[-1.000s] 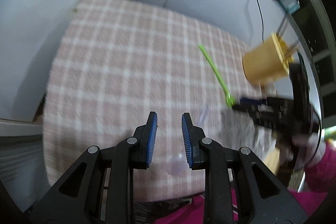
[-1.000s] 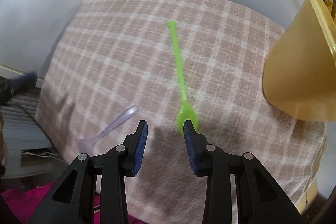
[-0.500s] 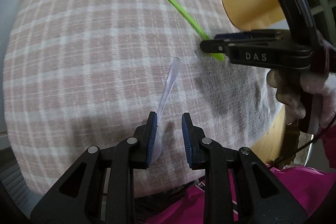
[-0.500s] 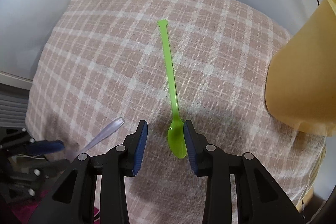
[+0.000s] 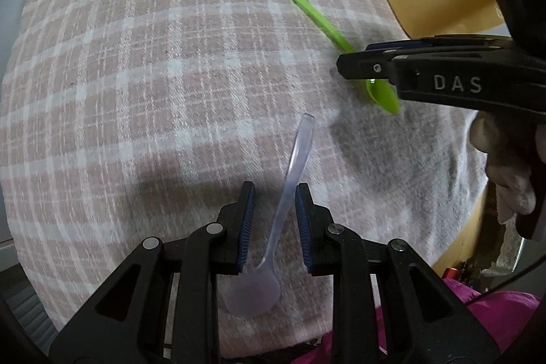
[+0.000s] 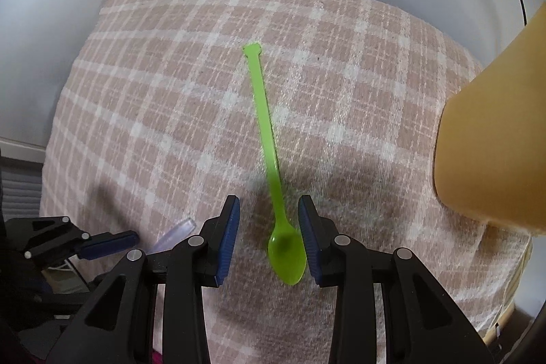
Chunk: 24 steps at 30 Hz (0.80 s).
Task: Organize utensils
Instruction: 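Grasp the clear spoon handle with the left tool while the right tool grasps the green spoon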
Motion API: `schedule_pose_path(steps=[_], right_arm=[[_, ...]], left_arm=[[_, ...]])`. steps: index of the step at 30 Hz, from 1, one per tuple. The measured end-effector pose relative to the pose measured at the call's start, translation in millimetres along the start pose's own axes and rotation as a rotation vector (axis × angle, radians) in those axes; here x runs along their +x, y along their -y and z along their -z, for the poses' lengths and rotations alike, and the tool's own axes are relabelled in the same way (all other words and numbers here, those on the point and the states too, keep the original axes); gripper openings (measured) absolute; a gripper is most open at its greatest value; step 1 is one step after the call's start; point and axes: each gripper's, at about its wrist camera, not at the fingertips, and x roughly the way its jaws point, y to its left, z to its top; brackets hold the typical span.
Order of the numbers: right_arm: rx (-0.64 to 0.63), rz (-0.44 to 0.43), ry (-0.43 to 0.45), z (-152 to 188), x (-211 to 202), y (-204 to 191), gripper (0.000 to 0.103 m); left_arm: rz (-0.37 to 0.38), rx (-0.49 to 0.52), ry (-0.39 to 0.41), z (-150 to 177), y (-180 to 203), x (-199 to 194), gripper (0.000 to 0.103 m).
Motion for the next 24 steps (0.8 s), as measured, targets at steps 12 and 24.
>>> schedule_pose_path(steps=[12, 24], right_arm=[[-0.009, 0.032, -0.002, -24.0, 11.4, -3.4, 0.033], [-0.07, 0.067, 0.034, -59.7, 21.9, -27.3, 0.006]], left_arm=[[0.025, -0.099, 0.02, -27.9, -38.6, -7.2, 0.023], [0.002, -0.185, 0.045, -14.2, -116.7, -35.9, 0.017]])
